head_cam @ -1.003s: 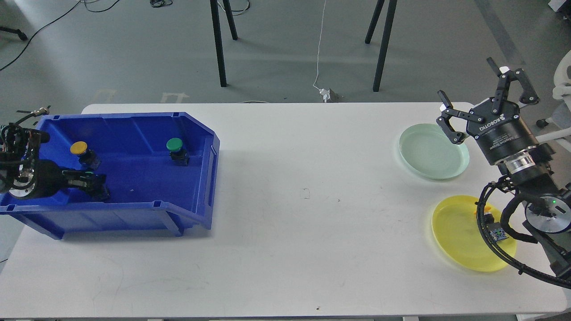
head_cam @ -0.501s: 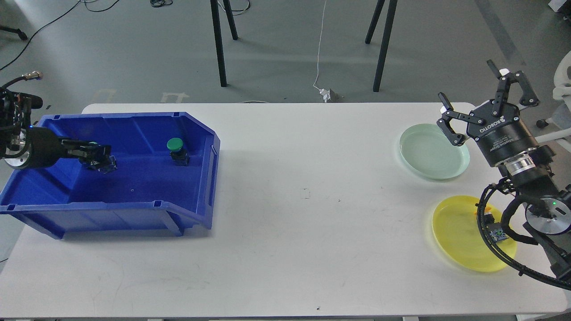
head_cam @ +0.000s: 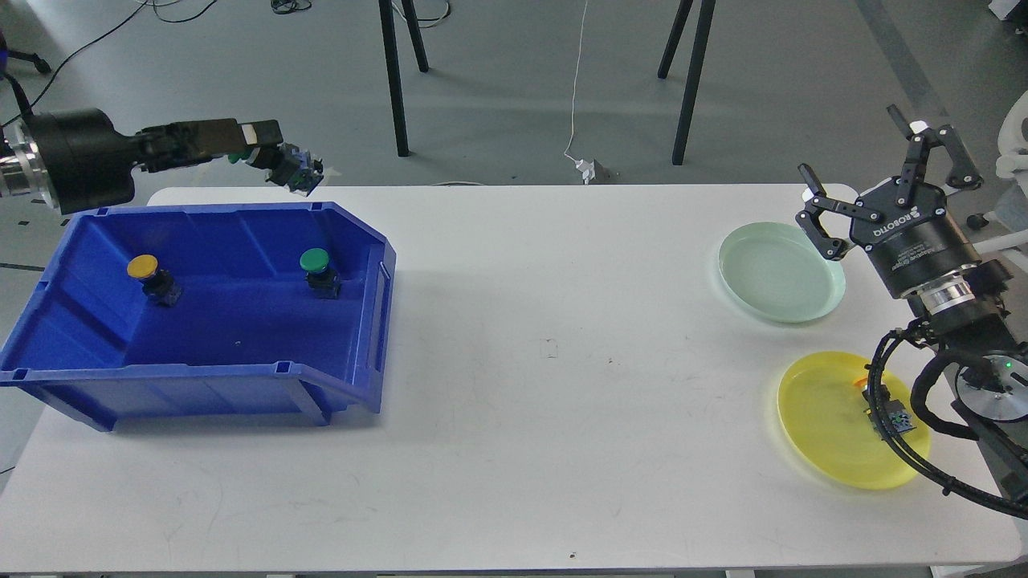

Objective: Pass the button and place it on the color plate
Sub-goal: 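Lift the green button and extend it toward the right gripper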

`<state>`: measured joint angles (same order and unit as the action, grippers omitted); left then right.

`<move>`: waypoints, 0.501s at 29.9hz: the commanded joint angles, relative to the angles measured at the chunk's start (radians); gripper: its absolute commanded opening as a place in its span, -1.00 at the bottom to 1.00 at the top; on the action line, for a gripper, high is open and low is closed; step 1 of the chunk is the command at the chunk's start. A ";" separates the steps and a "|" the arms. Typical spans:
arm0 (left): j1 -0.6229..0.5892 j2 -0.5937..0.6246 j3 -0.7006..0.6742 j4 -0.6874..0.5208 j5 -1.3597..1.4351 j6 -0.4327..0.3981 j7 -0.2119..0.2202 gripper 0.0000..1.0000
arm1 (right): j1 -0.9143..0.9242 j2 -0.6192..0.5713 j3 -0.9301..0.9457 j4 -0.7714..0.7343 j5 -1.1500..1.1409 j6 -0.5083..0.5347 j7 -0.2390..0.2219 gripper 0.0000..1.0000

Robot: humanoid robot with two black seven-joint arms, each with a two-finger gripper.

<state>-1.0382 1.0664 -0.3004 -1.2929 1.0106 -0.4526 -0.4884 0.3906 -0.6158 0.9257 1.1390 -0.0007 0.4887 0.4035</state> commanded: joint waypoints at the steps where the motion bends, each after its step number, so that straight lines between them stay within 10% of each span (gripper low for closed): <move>1: 0.003 -0.156 -0.020 -0.011 -0.193 0.038 0.000 -0.41 | -0.004 -0.036 0.001 0.002 -0.001 0.000 0.000 0.96; 9: 0.014 -0.618 -0.002 0.093 -0.244 0.196 0.000 -0.40 | -0.029 -0.157 -0.013 0.047 -0.007 0.000 -0.002 0.96; 15: 0.036 -0.718 0.032 0.230 -0.239 0.195 0.000 -0.39 | -0.023 -0.176 -0.108 0.156 -0.071 0.000 -0.003 0.96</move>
<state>-1.0128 0.3835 -0.2804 -1.1083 0.7704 -0.2606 -0.4886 0.3593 -0.7962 0.8606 1.2591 -0.0245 0.4887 0.4005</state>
